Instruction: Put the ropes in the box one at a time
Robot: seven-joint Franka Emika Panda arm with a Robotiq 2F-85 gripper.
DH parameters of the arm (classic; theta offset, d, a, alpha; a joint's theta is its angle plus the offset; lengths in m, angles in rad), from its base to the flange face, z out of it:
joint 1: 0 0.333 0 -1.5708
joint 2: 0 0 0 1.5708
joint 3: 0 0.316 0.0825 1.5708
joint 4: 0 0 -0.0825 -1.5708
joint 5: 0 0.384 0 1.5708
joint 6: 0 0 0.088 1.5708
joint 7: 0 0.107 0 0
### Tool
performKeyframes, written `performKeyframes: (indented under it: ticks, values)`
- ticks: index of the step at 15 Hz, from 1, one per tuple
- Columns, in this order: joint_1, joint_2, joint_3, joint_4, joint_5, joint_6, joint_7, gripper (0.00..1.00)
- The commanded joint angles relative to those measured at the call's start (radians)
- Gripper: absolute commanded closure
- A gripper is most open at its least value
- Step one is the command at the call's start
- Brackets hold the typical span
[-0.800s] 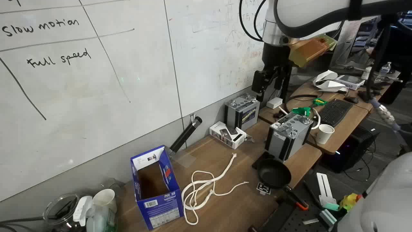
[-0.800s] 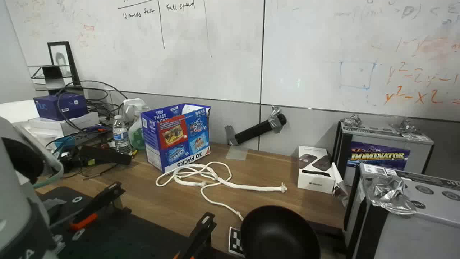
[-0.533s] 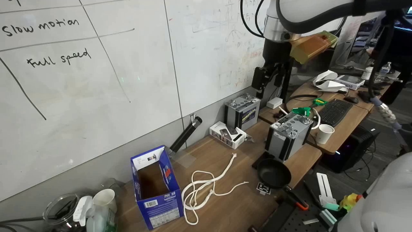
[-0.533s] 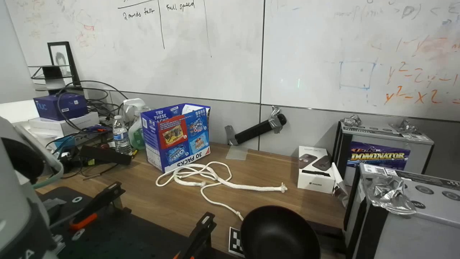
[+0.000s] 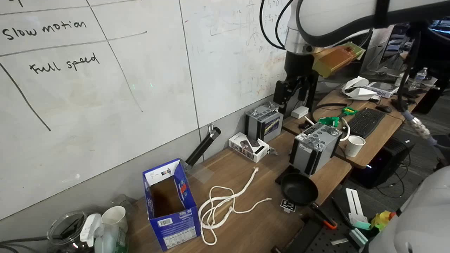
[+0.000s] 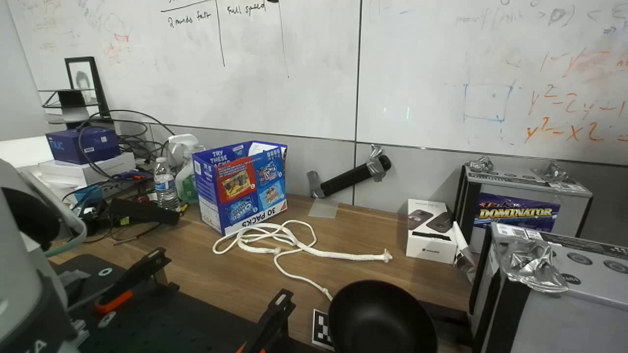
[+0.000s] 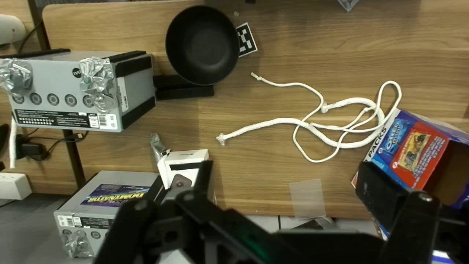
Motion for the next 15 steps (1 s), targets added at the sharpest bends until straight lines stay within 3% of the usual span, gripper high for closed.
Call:
performKeyframes:
  ticks: [1, 9, 15]
  values:
    - [-0.004, 0.067, 0.002, -0.039, 0.030, 0.119, 0.097, 0.00]
    - [0.010, 0.403, 0.041, -0.057, 0.188, 0.424, 0.352, 0.00]
    - [0.028, 0.694, 0.051, 0.036, 0.319, 0.571, 0.548, 0.00]
